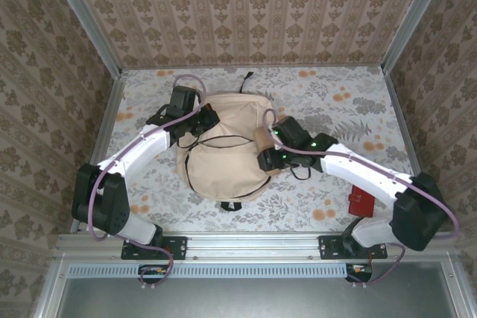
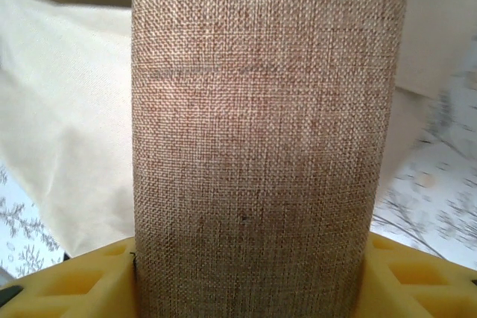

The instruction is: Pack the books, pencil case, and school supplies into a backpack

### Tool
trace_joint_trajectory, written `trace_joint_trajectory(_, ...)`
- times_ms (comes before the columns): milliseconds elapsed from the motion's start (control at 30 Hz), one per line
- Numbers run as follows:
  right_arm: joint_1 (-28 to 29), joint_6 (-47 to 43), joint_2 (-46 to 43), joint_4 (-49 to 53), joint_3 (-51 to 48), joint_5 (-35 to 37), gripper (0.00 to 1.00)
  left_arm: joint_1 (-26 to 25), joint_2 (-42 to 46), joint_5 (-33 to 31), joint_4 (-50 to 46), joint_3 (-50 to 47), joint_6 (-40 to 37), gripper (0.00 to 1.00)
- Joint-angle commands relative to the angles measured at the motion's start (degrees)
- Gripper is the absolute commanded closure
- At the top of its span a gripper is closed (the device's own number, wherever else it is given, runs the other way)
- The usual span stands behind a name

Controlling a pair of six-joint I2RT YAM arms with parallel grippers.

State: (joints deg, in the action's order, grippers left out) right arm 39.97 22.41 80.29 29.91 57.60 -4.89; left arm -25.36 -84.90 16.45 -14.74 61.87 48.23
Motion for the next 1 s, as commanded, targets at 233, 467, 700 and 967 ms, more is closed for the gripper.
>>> trace_joint_trajectory(233,6.86,-3.96,13.54,5.72,13.03,1.28,0.39,0.51,-0.68,1.74,1.76,1.90,-1.12,1.00)
trace_joint_trajectory(467,8.10,-4.85,17.13,8.30,16.43,1.81,0.39,1.18,-0.44,2.10,1.60,1.78,-1.45,1.00)
trace_joint_trajectory(700,9.88,-8.81,15.04,5.93,13.27,-4.28,0.38,1.67,-0.76,2.41,1.82,1.64,-1.30,1.00)
trace_joint_trajectory(967,8.96,-2.96,20.16,10.70,19.58,9.01,0.38,1.72,-0.39,3.33,2.08,0.67,-1.10,1.00)
